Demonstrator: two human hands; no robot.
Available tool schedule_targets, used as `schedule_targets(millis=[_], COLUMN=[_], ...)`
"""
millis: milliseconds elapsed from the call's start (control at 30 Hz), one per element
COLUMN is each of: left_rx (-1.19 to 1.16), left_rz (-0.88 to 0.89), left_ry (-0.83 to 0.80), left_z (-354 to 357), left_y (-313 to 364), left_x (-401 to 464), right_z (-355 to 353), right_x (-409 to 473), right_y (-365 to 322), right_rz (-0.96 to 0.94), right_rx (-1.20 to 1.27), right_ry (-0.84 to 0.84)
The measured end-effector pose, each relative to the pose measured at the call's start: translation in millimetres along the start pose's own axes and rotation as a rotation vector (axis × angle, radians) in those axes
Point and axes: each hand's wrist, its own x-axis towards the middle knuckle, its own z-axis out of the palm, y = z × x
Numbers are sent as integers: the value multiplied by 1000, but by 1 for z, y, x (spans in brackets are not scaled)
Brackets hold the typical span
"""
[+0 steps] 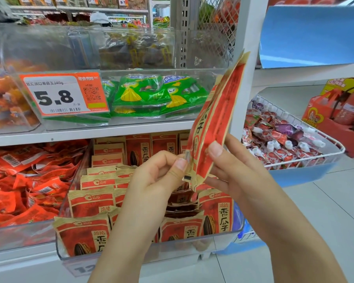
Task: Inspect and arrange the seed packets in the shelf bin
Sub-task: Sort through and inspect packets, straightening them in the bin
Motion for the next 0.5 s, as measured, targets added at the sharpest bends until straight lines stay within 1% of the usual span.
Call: schedule_targets(millis=[100, 233, 500], left_rx=[-4, 31, 136], left_rz=[-6, 47, 91], left_ry=[-26, -53, -8], left_z=[-1, -4, -7], left_y=[1, 4, 3], left_x=[-1, -3, -1], right_z=[1, 3, 2], right_x=[1, 3, 3], right_y=[0, 0, 0], right_rz=[6, 27, 21], right_rx=[47, 45, 34], right_ry=[66, 160, 164])
